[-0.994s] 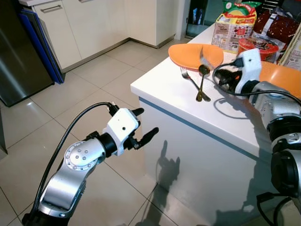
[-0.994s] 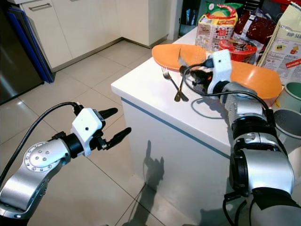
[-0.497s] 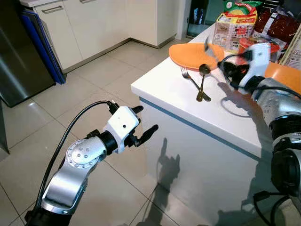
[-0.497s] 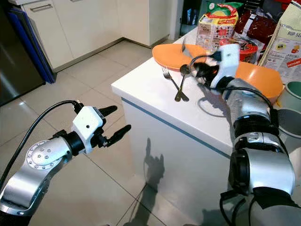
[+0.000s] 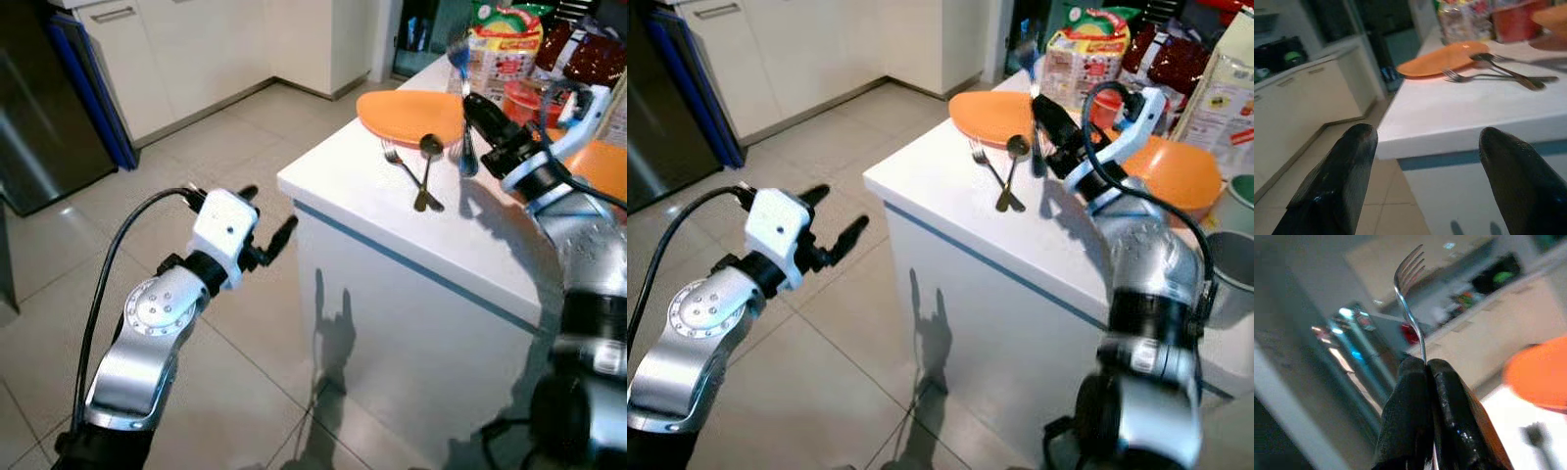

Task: Setting the table

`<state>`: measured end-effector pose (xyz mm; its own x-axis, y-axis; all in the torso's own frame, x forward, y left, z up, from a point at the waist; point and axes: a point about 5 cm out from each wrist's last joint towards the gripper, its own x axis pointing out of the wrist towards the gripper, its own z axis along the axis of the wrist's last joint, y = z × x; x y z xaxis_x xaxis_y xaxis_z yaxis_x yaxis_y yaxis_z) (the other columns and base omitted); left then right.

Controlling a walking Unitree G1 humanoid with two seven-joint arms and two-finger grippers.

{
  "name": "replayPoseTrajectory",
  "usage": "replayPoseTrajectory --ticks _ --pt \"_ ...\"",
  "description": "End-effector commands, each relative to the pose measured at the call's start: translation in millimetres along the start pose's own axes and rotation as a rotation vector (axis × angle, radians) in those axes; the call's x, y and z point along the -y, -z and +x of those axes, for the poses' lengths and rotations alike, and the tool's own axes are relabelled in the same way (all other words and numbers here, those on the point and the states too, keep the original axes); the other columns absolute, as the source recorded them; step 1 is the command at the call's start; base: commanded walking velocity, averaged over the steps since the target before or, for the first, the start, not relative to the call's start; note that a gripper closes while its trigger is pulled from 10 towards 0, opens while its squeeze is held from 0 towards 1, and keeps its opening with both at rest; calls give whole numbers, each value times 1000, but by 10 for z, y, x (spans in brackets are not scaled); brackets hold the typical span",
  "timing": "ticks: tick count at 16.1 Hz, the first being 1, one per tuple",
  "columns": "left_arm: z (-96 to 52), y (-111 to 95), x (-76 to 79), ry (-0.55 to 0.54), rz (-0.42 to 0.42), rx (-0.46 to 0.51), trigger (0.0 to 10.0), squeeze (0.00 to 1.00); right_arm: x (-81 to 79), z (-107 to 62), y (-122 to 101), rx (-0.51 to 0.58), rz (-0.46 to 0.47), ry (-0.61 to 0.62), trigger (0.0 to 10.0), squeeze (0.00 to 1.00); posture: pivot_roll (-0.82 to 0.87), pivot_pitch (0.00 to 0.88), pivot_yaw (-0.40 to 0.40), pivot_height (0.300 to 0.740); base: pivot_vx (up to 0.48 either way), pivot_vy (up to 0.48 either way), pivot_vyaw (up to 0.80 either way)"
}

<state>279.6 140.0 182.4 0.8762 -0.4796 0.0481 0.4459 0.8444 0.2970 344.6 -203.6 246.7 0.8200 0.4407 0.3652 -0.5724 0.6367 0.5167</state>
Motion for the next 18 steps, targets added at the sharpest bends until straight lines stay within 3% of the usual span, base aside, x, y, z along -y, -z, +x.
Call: replayPoseTrajectory --ticks 1,2,4,5,8,10,11,13,18 --pt "-2 -27 -41 -34 -17 5 10000 0 -131 -8 -72 24 10 -43 0 0 -6 0 18 740 0 0 0" --pt "1 -63 -36 -102 -90 34 10000 0 -324 -129 22 44 75 -77 0 0 -16 0 18 740 0 0 0" --pt "-31 -52 7 -137 -103 26 10000 0 -480 -314 245 -8 17 -30 0 0 -24 0 19 740 0 0 0" --pt "-49 -46 13 -150 -115 21 10000 0 -554 -389 342 -25 -4 -3 10000 0 -24 0 22 740 0 0 0" --pt "-39 -20 -21 -162 -128 2 10000 0 -655 -472 459 -10 -71 72 10000 0 -27 0 43 740 0 0 0" --pt "-55 72 -55 -197 -121 -43 10000 0 -690 -546 586 -24 -218 173 10000 0 -34 0 54 740 0 0 0" --pt "-32 88 -80 -208 -113 -49 10000 0 -687 -524 609 -35 -246 197 10000 0 -42 0 56 740 0 0 0" --pt "61 -10 -125 -219 -98 -21 10000 0 -767 -497 618 -9 -233 232 10000 0 -12 0 34 740 0 0 -800" --pt "-31 -61 -159 -236 -65 -7 10000 0 -757 -641 763 -30 -272 312 10000 0 6 0 1 740 0 0 -800"
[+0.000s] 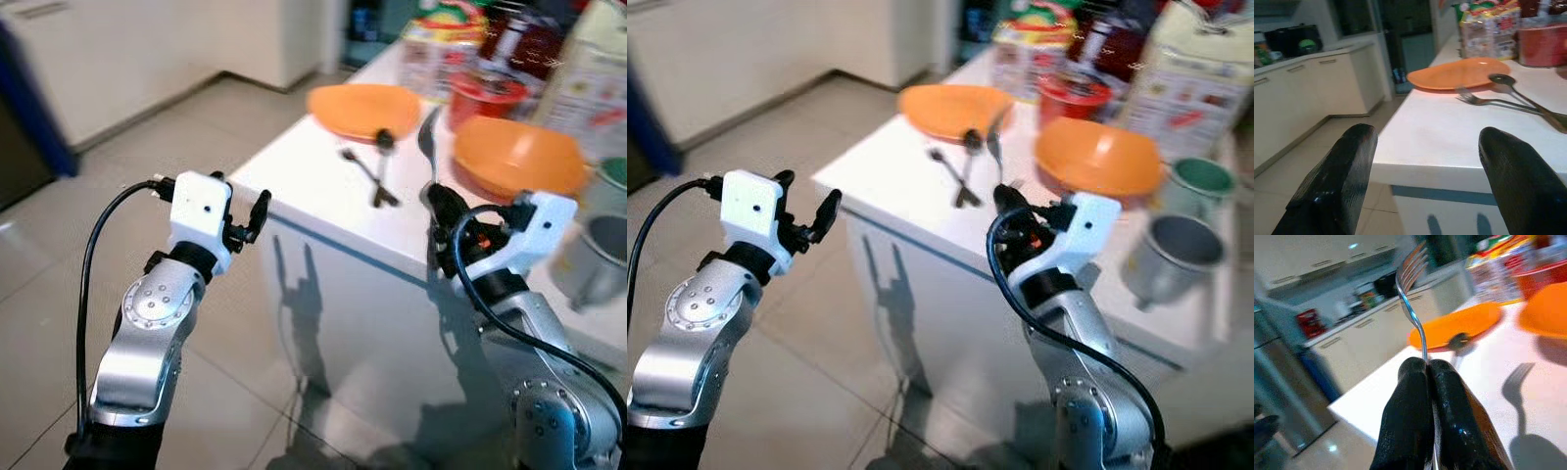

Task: Setting the table

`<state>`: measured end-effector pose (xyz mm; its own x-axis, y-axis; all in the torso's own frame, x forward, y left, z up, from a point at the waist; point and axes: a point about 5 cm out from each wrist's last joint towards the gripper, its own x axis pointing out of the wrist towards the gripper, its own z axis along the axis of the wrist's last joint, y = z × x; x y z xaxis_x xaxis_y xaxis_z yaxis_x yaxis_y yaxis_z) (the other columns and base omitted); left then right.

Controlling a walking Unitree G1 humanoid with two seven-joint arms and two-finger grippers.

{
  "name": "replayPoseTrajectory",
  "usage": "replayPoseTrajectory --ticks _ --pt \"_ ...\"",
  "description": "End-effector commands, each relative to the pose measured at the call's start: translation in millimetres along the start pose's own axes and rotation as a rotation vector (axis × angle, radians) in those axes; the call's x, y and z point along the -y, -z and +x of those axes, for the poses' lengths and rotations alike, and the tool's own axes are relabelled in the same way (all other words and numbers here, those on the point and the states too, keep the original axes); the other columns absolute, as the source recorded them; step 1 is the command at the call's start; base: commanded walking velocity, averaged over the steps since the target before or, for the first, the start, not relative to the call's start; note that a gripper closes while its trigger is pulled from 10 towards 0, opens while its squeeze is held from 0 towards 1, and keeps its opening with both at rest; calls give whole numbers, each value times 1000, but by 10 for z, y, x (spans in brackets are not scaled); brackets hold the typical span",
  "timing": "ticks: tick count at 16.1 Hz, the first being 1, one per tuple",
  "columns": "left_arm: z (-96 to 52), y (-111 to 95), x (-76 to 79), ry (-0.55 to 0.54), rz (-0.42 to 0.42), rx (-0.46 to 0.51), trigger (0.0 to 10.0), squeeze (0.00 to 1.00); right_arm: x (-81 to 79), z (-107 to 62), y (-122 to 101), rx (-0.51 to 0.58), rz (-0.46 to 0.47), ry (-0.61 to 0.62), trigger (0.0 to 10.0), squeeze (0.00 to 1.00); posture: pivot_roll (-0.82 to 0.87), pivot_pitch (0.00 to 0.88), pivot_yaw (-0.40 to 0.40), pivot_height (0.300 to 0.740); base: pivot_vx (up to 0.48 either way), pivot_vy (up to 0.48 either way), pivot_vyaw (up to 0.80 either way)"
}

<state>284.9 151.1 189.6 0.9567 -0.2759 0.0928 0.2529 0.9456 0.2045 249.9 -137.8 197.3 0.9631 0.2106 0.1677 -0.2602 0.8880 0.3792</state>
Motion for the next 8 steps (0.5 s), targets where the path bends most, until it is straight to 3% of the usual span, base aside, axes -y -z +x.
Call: replayPoseTrajectory --ticks 1,4,8 --pt "6 -65 -13 -7 2 27 10000 0 -66 29 -66 35 -29 -19 10000 0 2 0 2 740 0 0 -800" --pt "60 -123 19 3 -7 64 10000 0 -92 75 -98 49 -61 -35 10000 0 20 0 -23 740 0 0 -800" --pt "-48 -114 -35 1 17 47 10000 0 -135 140 -93 84 -80 -94 10000 0 66 0 -76 740 0 0 -800"
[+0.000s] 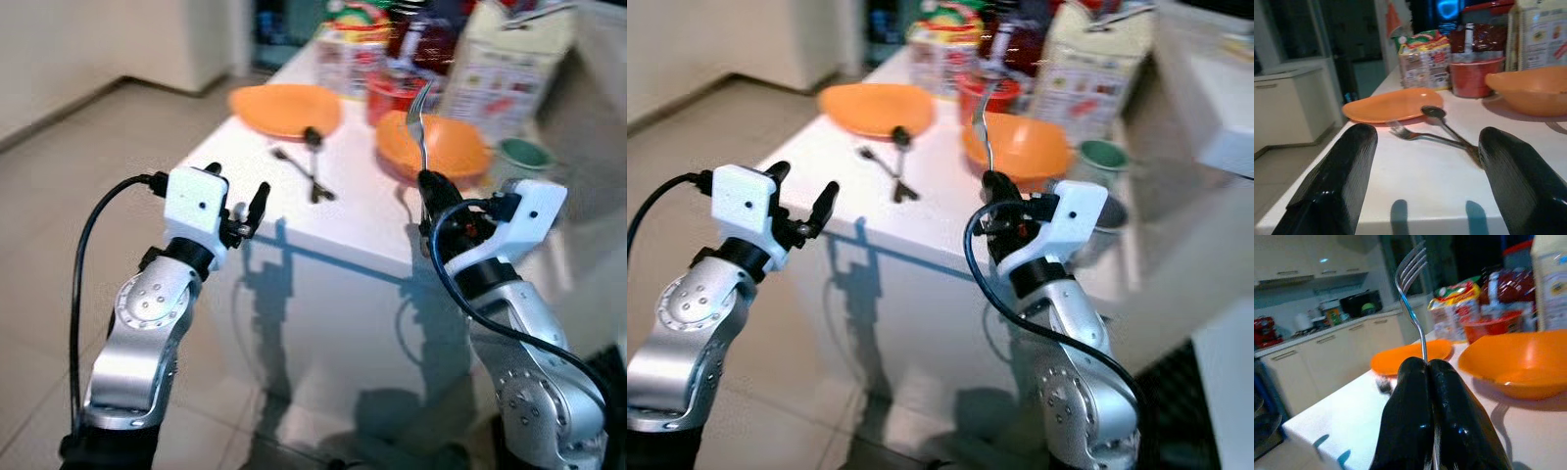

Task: Setting the table

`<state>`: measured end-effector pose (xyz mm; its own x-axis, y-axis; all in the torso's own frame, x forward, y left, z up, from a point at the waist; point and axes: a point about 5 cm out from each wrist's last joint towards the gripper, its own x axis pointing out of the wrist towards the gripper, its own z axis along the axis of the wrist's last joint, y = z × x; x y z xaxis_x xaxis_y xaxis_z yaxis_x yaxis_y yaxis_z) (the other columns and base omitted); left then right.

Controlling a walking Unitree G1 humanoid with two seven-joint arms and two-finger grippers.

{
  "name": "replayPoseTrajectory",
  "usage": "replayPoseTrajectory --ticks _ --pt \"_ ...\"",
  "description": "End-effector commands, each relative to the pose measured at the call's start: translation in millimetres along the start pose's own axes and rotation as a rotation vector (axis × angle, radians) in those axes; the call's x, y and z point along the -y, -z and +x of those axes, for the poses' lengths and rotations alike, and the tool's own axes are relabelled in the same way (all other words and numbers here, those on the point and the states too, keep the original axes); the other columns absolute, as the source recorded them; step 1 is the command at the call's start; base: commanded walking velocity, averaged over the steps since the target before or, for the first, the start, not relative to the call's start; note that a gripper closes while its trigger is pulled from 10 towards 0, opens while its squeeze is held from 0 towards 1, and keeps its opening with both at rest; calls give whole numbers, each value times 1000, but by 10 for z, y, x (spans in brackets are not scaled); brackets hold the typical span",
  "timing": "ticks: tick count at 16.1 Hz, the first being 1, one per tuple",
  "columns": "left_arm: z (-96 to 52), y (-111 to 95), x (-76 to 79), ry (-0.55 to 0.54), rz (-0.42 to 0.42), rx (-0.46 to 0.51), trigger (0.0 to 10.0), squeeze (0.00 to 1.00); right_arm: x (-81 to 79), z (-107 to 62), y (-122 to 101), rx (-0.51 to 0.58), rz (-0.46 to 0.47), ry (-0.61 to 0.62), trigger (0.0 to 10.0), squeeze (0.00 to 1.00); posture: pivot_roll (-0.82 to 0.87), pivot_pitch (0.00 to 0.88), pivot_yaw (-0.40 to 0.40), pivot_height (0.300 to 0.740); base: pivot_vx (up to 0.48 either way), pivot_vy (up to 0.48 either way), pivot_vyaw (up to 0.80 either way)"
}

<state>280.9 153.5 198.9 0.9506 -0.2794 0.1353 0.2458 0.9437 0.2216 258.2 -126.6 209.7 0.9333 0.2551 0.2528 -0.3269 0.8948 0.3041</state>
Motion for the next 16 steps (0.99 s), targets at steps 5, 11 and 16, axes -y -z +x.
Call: replayPoseTrajectory --ticks 5,11,16 --pt "1 -33 25 7 -7 21 10000 0 -35 8 -42 40 -20 -50 10000 0 58 0 -74 740 0 0 -800" --pt "-21 -63 69 49 -10 44 10000 0 -60 -69 -6 70 -84 -117 10000 0 53 0 -66 740 0 0 -800" --pt "-18 -74 60 54 -14 39 10000 0 -140 -95 11 88 -87 -191 10000 0 53 0 -62 740 0 0 -270"
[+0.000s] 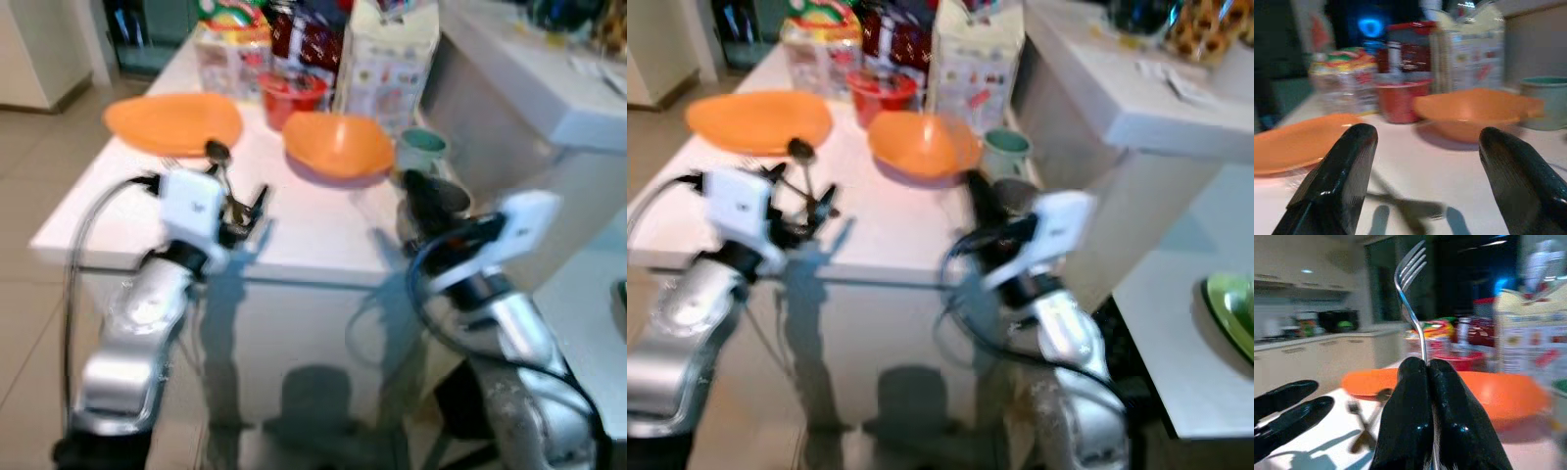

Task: Setting the table

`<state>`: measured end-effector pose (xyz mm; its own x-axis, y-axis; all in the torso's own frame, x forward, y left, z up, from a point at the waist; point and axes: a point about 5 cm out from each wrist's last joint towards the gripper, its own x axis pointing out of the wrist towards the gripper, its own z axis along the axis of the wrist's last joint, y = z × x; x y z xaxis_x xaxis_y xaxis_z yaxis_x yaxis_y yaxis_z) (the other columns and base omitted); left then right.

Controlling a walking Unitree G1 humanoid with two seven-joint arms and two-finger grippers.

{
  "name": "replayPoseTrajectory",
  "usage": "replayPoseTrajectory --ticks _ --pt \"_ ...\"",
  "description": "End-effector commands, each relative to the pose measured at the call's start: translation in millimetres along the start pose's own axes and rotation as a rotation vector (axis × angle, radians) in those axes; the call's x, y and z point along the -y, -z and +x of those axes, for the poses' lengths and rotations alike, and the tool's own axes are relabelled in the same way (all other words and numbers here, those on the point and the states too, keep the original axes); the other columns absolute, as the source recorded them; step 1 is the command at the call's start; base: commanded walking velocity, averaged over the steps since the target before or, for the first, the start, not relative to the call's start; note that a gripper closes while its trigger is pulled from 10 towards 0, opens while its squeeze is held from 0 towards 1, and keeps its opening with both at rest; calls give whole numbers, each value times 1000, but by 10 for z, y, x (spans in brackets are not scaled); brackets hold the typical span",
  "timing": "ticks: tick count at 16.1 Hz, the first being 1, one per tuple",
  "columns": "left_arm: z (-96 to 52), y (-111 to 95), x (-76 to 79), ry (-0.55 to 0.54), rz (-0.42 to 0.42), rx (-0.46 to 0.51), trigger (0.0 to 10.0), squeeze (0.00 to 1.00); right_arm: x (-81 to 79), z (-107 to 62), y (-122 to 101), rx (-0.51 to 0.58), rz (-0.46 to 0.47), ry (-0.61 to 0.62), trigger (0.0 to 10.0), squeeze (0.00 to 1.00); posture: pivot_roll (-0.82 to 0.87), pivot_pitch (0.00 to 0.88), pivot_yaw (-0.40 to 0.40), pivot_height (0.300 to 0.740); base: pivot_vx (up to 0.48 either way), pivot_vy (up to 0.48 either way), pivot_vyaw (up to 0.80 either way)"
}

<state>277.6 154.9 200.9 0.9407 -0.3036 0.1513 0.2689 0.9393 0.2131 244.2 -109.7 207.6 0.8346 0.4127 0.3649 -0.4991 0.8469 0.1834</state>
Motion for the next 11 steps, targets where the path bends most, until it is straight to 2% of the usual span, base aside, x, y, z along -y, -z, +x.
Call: replayPoseTrajectory --ticks 1,10,11 --pt "17 -49 74 33 -3 17 10000 0 46 -11 -36 14 -26 11 10000 0 52 0 -62 740 0 0 0" --pt "10 -49 71 32 -5 9 10000 0 73 -29 -7 1 -13 29 10000 0 51 0 -61 740 -306 0 0" --pt "18 -36 65 22 -4 -1 10000 0 99 -29 10 -13 -14 48 10000 0 49 0 -60 740 0 0 0"
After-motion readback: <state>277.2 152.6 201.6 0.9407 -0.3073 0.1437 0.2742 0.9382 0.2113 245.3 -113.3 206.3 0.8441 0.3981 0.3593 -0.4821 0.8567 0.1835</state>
